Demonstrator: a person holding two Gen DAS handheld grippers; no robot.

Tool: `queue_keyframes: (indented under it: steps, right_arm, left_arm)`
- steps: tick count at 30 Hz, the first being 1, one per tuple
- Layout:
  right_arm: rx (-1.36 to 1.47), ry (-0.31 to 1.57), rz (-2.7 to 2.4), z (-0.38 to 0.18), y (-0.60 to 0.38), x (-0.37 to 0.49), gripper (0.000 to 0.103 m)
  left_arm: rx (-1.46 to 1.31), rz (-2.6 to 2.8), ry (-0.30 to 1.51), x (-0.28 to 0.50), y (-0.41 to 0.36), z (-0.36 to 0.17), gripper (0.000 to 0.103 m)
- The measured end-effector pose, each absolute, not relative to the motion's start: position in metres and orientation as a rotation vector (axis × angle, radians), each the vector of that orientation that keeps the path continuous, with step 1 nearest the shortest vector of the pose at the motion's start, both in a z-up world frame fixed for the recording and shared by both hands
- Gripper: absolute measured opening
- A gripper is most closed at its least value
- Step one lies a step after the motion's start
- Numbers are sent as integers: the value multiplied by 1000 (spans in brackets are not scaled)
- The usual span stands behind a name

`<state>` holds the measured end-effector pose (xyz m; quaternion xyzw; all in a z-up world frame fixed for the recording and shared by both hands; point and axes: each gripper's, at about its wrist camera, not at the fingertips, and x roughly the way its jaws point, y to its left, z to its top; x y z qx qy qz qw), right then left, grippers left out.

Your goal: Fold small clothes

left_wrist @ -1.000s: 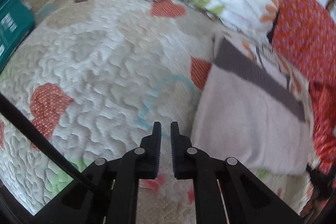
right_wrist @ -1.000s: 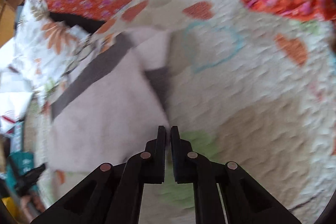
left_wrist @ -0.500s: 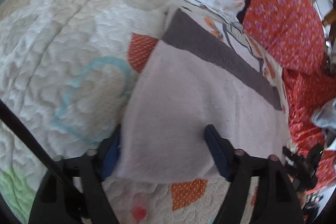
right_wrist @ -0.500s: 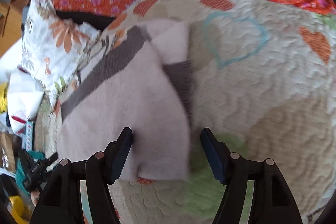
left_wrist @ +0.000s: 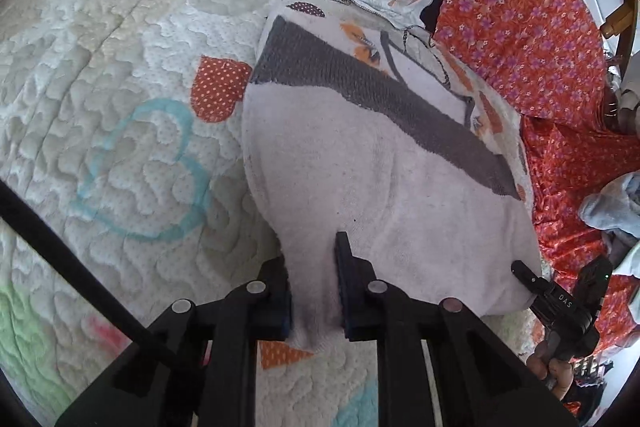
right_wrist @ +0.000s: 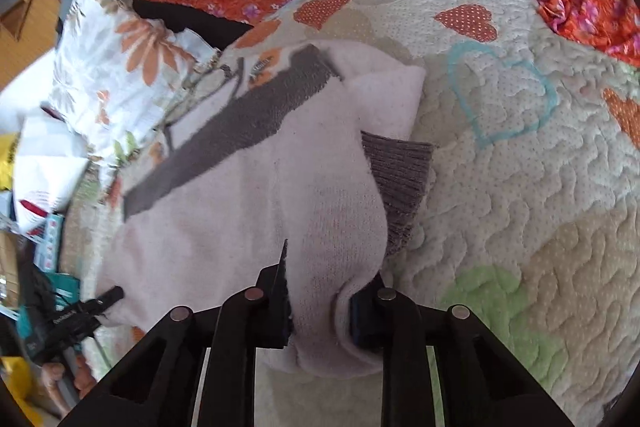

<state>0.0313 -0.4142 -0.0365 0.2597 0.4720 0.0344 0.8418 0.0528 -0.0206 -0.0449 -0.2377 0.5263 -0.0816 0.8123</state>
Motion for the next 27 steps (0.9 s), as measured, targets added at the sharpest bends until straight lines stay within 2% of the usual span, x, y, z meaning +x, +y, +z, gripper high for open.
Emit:
queue_keyframes:
  steps: [10, 12, 16, 20, 25, 27]
  right_arm:
    - [511, 1096, 149, -45, -415, -44, 23]
    - [484, 1114, 146, -52, -414, -51, 26]
    - [519, 1093, 122, -52, -421, -61, 37]
    - [547, 1060, 74, -48, -432, -73, 48]
    - [548, 1008, 18, -40, -446, -79, 50]
    - [545, 957, -38, -29, -452, -86, 50]
  left_arm:
    - [-405, -159, 1197, -38, -11, -52, 18]
    - [-418, -156, 1188, -42, -7, -53, 24]
    - [-448, -138, 1118, -50, 4, -39, 28]
    - [-459, -97, 1014, -65, 14, -22, 55]
    - [-455, -2, 921, -67, 25, -8, 64]
    - [-491, 10, 902, -67, 31, -5, 72]
